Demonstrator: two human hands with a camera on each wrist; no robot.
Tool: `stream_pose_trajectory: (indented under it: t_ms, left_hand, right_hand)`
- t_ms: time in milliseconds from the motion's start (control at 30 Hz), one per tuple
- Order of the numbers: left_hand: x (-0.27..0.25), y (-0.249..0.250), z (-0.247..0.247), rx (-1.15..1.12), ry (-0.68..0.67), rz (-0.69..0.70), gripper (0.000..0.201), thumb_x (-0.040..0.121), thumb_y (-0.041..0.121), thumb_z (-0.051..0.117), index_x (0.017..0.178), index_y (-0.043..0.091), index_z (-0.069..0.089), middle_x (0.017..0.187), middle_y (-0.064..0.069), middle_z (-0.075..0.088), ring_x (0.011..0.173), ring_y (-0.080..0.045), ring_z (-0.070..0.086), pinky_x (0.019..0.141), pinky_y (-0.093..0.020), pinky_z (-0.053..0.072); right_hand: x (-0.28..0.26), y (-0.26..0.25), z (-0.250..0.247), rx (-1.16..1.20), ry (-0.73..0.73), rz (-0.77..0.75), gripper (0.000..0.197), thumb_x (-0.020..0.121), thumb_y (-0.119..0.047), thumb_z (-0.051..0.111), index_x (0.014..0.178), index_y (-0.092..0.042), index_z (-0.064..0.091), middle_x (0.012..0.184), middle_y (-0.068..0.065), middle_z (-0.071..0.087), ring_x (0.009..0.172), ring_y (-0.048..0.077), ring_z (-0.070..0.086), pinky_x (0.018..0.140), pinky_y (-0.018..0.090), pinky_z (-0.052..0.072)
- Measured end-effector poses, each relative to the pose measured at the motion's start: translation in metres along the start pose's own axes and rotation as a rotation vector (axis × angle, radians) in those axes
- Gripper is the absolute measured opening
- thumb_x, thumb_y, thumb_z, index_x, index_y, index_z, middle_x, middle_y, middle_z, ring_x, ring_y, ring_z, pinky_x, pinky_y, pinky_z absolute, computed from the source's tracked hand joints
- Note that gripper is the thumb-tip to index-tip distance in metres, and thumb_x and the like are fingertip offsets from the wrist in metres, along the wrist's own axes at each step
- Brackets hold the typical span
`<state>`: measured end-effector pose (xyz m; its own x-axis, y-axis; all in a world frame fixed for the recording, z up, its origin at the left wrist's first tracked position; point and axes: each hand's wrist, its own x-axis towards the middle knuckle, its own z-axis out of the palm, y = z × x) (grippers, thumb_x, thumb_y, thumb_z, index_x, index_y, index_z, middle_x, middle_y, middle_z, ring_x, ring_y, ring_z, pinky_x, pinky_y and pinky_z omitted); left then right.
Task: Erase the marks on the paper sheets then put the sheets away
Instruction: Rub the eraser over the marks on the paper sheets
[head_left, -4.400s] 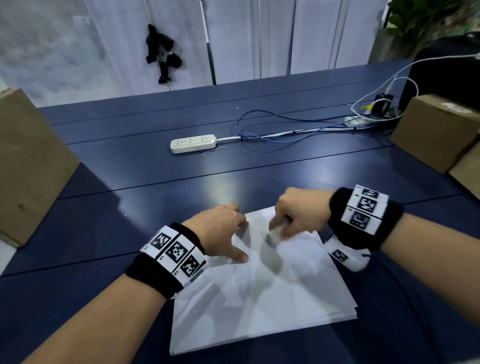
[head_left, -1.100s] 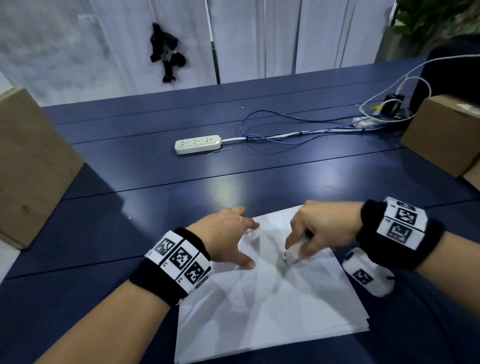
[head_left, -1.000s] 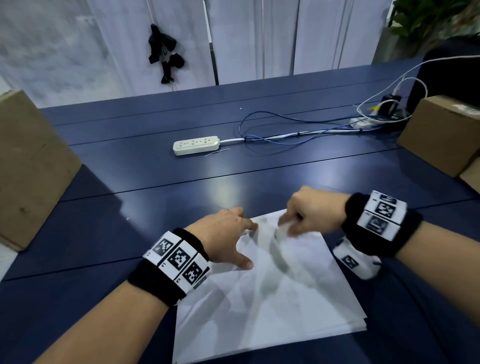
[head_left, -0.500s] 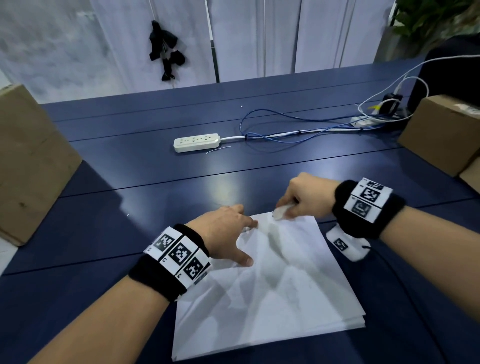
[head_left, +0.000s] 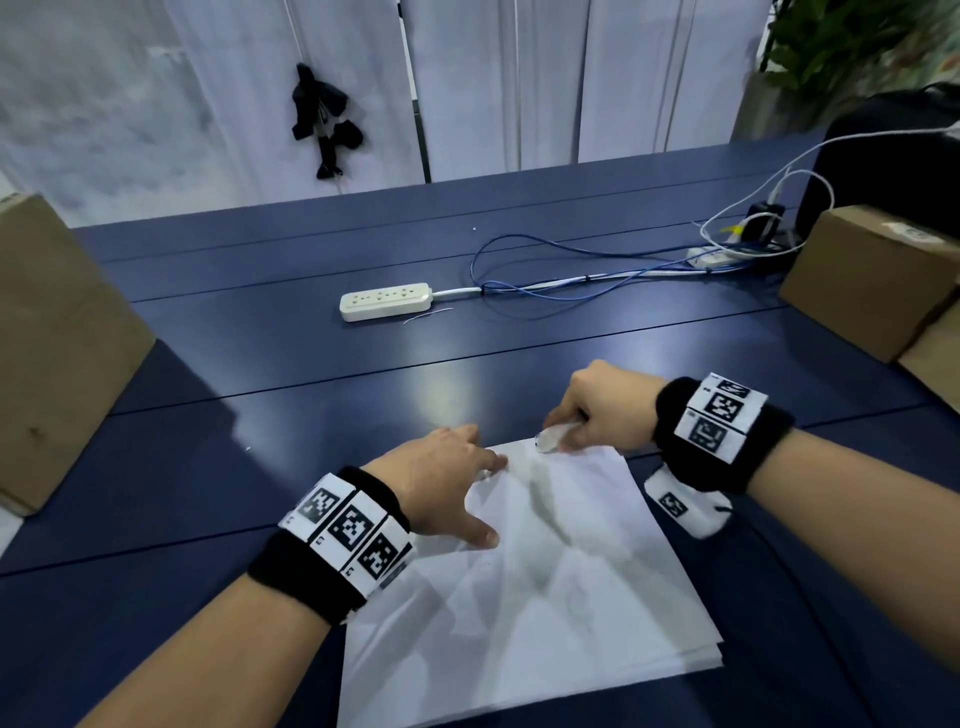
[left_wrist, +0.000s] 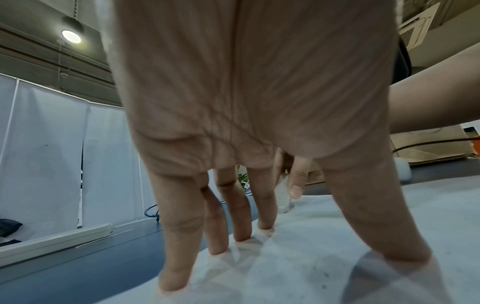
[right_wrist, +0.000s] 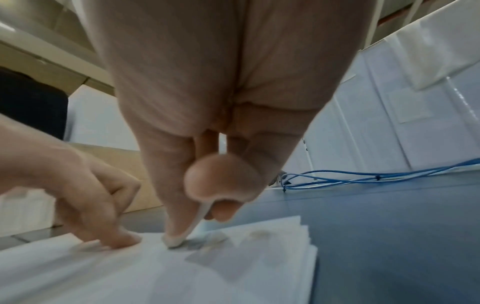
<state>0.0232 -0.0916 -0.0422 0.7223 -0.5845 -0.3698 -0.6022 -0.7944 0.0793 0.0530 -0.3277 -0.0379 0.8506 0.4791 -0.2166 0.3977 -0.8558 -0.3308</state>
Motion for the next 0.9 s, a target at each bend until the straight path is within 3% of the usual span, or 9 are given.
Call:
stream_pose_trajectory:
  t_ms: [167,300,367,433,533,600,767,833,900]
  left_hand:
    - [0.0,0.0,0.001,0.003,-0.007,-0.008,0.078,0.072,0.062,0.072,0.138,0.031,0.045,0.114,0.003,0.043,0.108,-0.02,0.046,0.088,-0.04,0.049]
    - [0.0,0.0,0.001,-0.004,-0.005,-0.009,0.079,0.071,0.062,0.072,0.139,0.033,0.044,0.111,0.005,0.042,0.106,-0.019,0.044,0.088,-0.04,0.049]
    - [0.0,0.001,0.0,-0.003,-0.007,-0.008,0.081,0.071,0.063,0.072,0.141,0.033,0.043,0.112,0.004,0.042,0.106,-0.02,0.044,0.089,-0.04,0.049]
    - [0.0,0.001,0.0,0.005,-0.007,-0.005,0.081,0.071,0.063,0.072,0.14,0.034,0.043,0.112,0.004,0.042,0.107,-0.02,0.046,0.089,-0.04,0.049]
    - [0.001,0.0,0.0,0.006,-0.006,-0.01,0.077,0.071,0.062,0.072,0.137,0.033,0.046,0.111,0.004,0.042,0.107,-0.02,0.047,0.087,-0.04,0.05]
    - [0.0,0.0,0.0,0.008,-0.01,-0.012,0.078,0.071,0.062,0.072,0.137,0.031,0.045,0.112,0.004,0.043,0.107,-0.021,0.047,0.087,-0.04,0.05]
    - [-0.001,0.002,-0.001,0.007,-0.008,-0.013,0.081,0.071,0.063,0.072,0.14,0.032,0.043,0.114,0.004,0.042,0.108,-0.02,0.046,0.089,-0.04,0.049]
    - [-0.001,0.002,-0.001,0.007,-0.01,-0.013,0.081,0.071,0.063,0.072,0.14,0.032,0.044,0.113,0.004,0.042,0.107,-0.02,0.046,0.089,-0.04,0.049]
    - [0.0,0.001,-0.001,0.008,-0.014,-0.014,0.08,0.071,0.063,0.072,0.14,0.033,0.043,0.113,0.004,0.042,0.107,-0.02,0.046,0.089,-0.04,0.049]
  right_hand:
    - [-0.03,-0.013,0.009,0.043,-0.31,-0.142,0.037,0.07,-0.047,0.074,0.106,-0.04,0.07,0.077,-0.005,0.07,0.067,0.013,0.065,0.065,0.024,0.052]
    - [-0.012,-0.007,-0.001,-0.033,-0.041,-0.056,0.027,0.08,-0.034,0.072,0.106,-0.03,0.074,0.058,-0.011,0.061,0.05,-0.005,0.055,0.052,0.007,0.035]
    - [-0.006,-0.005,-0.007,-0.099,0.058,-0.032,0.025,0.083,-0.036,0.067,0.106,-0.031,0.073,0.057,-0.014,0.058,0.056,-0.011,0.051,0.056,0.013,0.034]
    - [-0.011,-0.003,-0.005,-0.094,0.031,-0.036,0.025,0.081,-0.036,0.069,0.105,-0.033,0.073,0.062,-0.013,0.06,0.059,-0.003,0.053,0.059,0.018,0.037]
    - [-0.032,-0.008,0.004,-0.042,-0.181,-0.1,0.032,0.074,-0.041,0.073,0.106,-0.036,0.072,0.078,-0.005,0.069,0.069,0.013,0.061,0.061,0.018,0.046]
    - [-0.04,-0.013,0.006,0.015,-0.289,-0.105,0.035,0.071,-0.049,0.073,0.104,-0.039,0.071,0.075,-0.003,0.068,0.066,0.022,0.065,0.062,0.024,0.051]
    - [-0.01,-0.003,-0.005,-0.091,0.021,-0.02,0.026,0.081,-0.038,0.07,0.106,-0.03,0.073,0.075,-0.005,0.07,0.069,0.015,0.055,0.067,0.023,0.045]
    - [-0.008,0.0,-0.004,-0.13,0.036,-0.015,0.027,0.082,-0.038,0.068,0.107,-0.031,0.073,0.079,-0.005,0.071,0.071,0.012,0.054,0.067,0.023,0.046]
    - [-0.02,0.0,0.0,-0.109,-0.069,-0.056,0.029,0.079,-0.038,0.07,0.108,-0.034,0.072,0.077,-0.008,0.066,0.071,0.01,0.055,0.062,0.015,0.043]
